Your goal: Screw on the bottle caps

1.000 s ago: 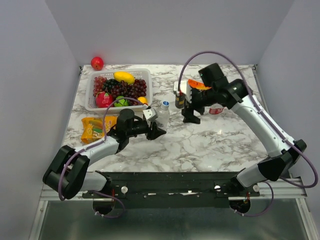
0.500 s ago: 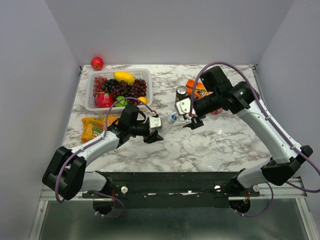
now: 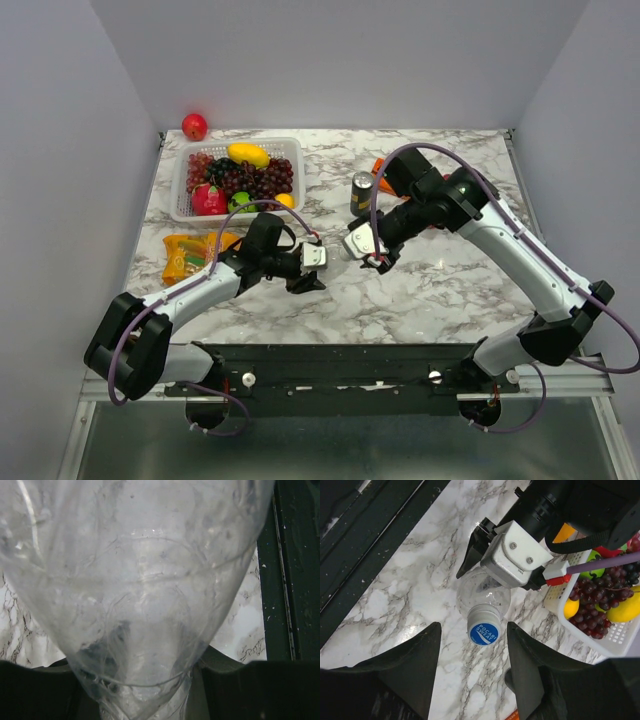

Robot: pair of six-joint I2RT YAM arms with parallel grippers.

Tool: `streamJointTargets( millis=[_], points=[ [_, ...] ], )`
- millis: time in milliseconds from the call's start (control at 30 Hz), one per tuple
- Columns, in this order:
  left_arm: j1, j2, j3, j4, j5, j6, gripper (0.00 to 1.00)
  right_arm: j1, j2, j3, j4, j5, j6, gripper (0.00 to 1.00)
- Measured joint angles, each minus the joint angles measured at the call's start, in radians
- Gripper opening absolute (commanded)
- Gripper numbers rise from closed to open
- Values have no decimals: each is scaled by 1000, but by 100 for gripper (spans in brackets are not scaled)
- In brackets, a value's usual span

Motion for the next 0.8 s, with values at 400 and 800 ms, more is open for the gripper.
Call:
streamJointTargets(
  millis=[400, 800],
  points=[
    [-5, 0, 9, -10, 0, 13, 0, 7, 32, -12, -10, 11, -10, 56],
    [-11, 0, 17, -45, 0, 39, 0, 11, 53, -31, 16, 42, -12, 44]
  ],
)
